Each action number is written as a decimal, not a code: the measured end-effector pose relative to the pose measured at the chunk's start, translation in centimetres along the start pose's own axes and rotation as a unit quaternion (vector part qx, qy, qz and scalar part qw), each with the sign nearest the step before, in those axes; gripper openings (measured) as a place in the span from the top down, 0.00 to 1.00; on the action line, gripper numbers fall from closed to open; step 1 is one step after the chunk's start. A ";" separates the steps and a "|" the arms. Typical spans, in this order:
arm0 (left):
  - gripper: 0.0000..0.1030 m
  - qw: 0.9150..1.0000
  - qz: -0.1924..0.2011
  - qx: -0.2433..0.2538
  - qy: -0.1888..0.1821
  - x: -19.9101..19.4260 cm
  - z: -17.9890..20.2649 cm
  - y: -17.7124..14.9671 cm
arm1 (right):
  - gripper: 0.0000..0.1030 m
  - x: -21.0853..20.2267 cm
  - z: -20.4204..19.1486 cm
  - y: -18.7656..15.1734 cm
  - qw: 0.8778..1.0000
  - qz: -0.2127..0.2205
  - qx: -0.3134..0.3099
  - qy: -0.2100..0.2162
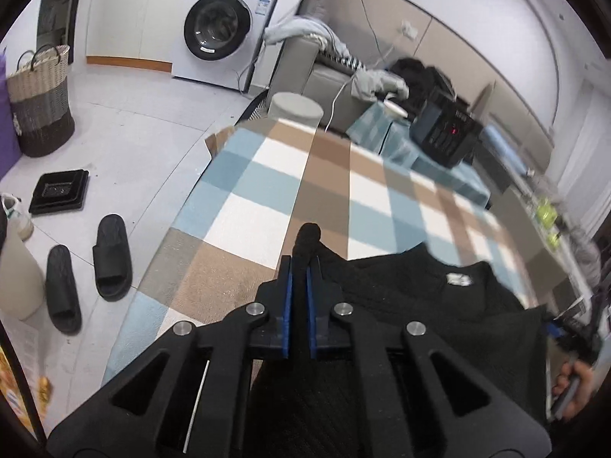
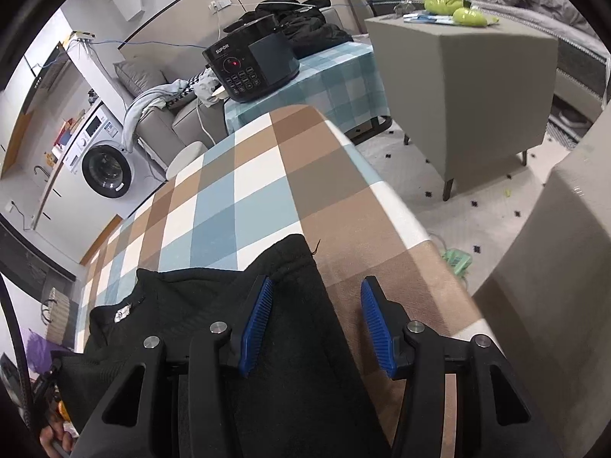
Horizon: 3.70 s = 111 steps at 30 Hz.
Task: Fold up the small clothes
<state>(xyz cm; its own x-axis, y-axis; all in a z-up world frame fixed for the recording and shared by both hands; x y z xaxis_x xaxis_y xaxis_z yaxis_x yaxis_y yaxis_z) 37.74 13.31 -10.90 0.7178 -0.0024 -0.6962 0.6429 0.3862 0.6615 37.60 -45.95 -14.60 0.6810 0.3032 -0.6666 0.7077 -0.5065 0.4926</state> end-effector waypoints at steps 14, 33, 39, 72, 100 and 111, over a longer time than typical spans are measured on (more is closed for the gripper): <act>0.96 1.000 0.020 -0.019 -0.011 -3.0 -0.8 0.6 | 0.92 -4.4 -4.8 2.0 0.990 0.107 -0.088 0.024; 0.66 0.996 -0.051 -0.046 0.062 -0.2 -4.4 -1.2 | 0.61 -1.2 -2.3 0.1 0.999 0.017 -0.049 -0.010; 0.47 0.997 -0.038 -0.039 0.058 -6.6 -4.4 -4.2 | 0.56 -8.3 0.3 -4.8 0.999 0.009 -0.021 0.026; 0.86 0.996 -0.061 0.012 0.064 -15.4 -1.7 -21.1 | 0.87 -14.0 1.3 -20.0 0.994 -0.038 -0.093 0.037; 0.65 0.993 -0.072 -0.041 0.079 -17.3 -5.0 -21.0 | 0.66 -17.9 1.6 -20.0 0.997 -0.010 -0.074 0.025; 0.46 0.983 -0.034 0.000 0.180 -20.1 -6.4 -21.8 | 0.30 -17.2 -4.9 -18.9 0.989 0.022 -0.116 0.089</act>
<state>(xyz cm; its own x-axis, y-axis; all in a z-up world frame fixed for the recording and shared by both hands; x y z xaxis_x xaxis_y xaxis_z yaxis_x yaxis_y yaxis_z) 7.57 10.85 -13.17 0.5327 0.2979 -0.7921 0.6856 0.3968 0.6103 13.48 -37.66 -9.73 0.7199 0.4322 -0.5431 0.6867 -0.3290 0.6483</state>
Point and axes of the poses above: each gripper's, at about its wrist camera, not at the fingertips, and x roughly the way its jaws point, z to its right, y to its top, the point moved 4 cm from there along x, roughly the way its jaws point, and after that the axes turned 6 degrees about y, right-handed, at the moved point
